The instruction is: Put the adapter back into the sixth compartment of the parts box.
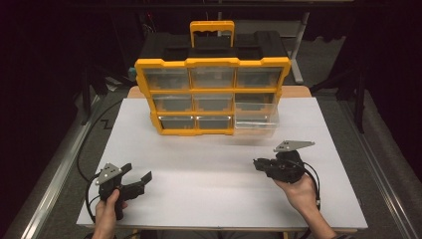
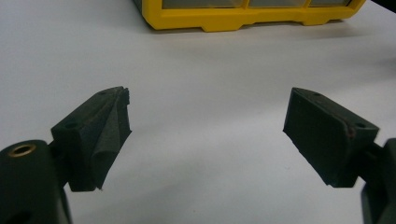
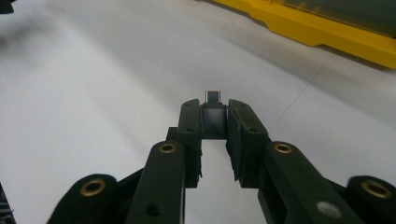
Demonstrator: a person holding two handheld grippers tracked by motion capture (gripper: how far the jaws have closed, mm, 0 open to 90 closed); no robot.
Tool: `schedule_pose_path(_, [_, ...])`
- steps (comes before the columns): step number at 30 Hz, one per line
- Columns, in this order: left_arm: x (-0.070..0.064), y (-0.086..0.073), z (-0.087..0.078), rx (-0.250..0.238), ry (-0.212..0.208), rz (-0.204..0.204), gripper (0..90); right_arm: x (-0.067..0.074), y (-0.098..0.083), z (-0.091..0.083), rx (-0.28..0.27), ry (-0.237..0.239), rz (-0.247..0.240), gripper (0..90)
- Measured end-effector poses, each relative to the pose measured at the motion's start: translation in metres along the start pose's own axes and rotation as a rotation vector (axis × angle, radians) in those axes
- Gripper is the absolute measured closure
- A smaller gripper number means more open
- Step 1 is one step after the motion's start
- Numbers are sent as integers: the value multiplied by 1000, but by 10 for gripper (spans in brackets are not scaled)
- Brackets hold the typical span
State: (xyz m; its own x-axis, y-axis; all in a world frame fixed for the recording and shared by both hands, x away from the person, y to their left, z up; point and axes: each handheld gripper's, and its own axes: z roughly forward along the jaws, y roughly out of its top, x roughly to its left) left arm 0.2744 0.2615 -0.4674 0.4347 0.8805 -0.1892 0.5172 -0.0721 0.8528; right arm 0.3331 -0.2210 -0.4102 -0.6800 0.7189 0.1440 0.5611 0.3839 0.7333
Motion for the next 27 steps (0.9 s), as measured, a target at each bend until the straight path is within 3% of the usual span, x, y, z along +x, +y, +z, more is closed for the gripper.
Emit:
schedule_pose_path(10, [0,0,0,1,0,-1,154,-3,-1,-18,-70,-5,26,768])
schedule_pose_path(27, [0,0,0,1,0,0,154,-4,7,-42,-144,-14,17,768])
